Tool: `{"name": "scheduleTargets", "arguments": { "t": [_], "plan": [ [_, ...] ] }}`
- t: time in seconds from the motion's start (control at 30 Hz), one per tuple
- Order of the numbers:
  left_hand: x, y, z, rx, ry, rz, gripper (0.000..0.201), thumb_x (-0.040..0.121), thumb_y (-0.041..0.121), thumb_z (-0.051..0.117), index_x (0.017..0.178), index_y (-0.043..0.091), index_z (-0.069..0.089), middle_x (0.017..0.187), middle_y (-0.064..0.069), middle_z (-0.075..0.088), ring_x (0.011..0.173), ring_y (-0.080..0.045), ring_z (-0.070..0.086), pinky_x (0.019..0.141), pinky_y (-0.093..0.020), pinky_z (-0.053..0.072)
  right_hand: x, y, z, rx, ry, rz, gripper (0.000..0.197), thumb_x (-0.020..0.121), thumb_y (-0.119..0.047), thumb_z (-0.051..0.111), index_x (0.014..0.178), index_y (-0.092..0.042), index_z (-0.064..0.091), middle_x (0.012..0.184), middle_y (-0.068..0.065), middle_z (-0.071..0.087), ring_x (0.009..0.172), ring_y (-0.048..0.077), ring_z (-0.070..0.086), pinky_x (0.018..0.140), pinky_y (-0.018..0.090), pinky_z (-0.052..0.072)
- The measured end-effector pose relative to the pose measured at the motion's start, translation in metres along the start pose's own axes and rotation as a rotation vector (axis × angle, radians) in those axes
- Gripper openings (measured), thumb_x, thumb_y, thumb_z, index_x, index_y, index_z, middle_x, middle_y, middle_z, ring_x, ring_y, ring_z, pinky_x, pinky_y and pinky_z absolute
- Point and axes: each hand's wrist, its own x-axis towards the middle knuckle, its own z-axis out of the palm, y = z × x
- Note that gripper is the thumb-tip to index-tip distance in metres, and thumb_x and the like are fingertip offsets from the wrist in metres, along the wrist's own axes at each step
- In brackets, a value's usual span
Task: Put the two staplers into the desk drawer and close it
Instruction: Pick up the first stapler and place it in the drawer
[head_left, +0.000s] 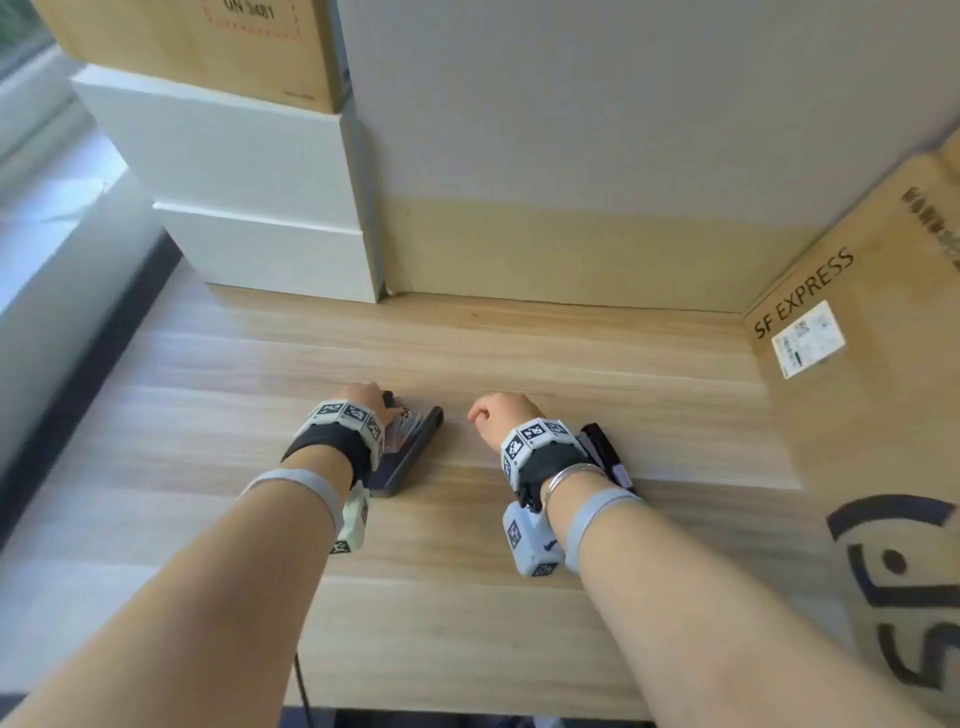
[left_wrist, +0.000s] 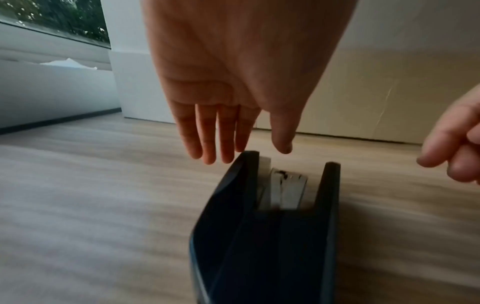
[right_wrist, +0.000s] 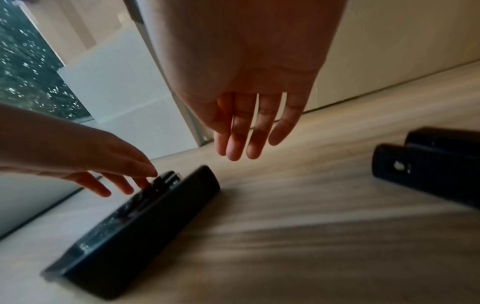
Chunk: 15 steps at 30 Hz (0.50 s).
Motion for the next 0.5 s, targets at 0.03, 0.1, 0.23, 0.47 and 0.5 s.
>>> {"name": "scheduleTargets", "arguments": {
  "t": [0.03,0.1,0.23,0.47,0.5],
  "plan": [
    [0.001,-0.003,0.004,-0.013,-0.029,-0.026,0.048,0.091,0.036,0.052,0.119,-0.002,0.056,0.118,-0.019,0.064,0.108,-0.033,0.06,0.085,-0.036,0.048,0.001,0.001,0.004,-0.013,-0.028,0.025,0.037,0.096,-0.011,0.038,0.111,-0.023,0.07,0.122,0.004,0.069,0.104,0.029,0.065,0.081,0.027,0.05],
    [0.005,-0.009,0.014,-0.055,-0.075,-0.079,0.05,0.087,0.039,0.056,0.119,0.001,0.055,0.106,-0.019,0.065,0.099,-0.032,0.061,0.078,-0.035,0.046,0.004,0.004,0.014,-0.012,-0.048,0.055,0.037,0.096,-0.011,0.038,0.111,-0.023,0.07,0.121,0.005,0.069,0.101,0.03,0.066,0.078,0.027,0.049],
    [0.008,-0.011,0.027,-0.098,-0.078,-0.115,0.054,0.085,0.039,0.06,0.122,0.0,0.05,0.115,-0.019,0.065,0.106,-0.034,0.061,0.086,-0.037,0.048,0.008,0.008,0.029,-0.009,-0.087,0.063,0.037,0.095,-0.01,0.038,0.111,-0.021,0.069,0.12,0.008,0.069,0.101,0.03,0.066,0.078,0.028,0.05],
    [0.006,-0.009,0.028,-0.185,-0.069,-0.127,0.047,0.09,0.025,0.051,0.127,-0.001,0.041,0.124,-0.022,0.058,0.113,-0.036,0.057,0.091,-0.04,0.045,0.011,0.015,0.041,-0.011,-0.108,0.065,0.035,0.094,-0.01,0.04,0.11,-0.02,0.07,0.12,0.009,0.069,0.101,0.031,0.066,0.08,0.029,0.051],
    [0.005,-0.008,0.029,-0.188,-0.068,-0.127,0.046,0.089,0.023,0.051,0.126,-0.002,0.041,0.124,-0.023,0.058,0.114,-0.036,0.057,0.091,-0.04,0.045,0.011,0.016,0.041,-0.015,-0.111,0.062,0.035,0.094,-0.01,0.039,0.109,-0.02,0.07,0.119,0.009,0.069,0.102,0.031,0.066,0.082,0.031,0.052]
  ]
}}
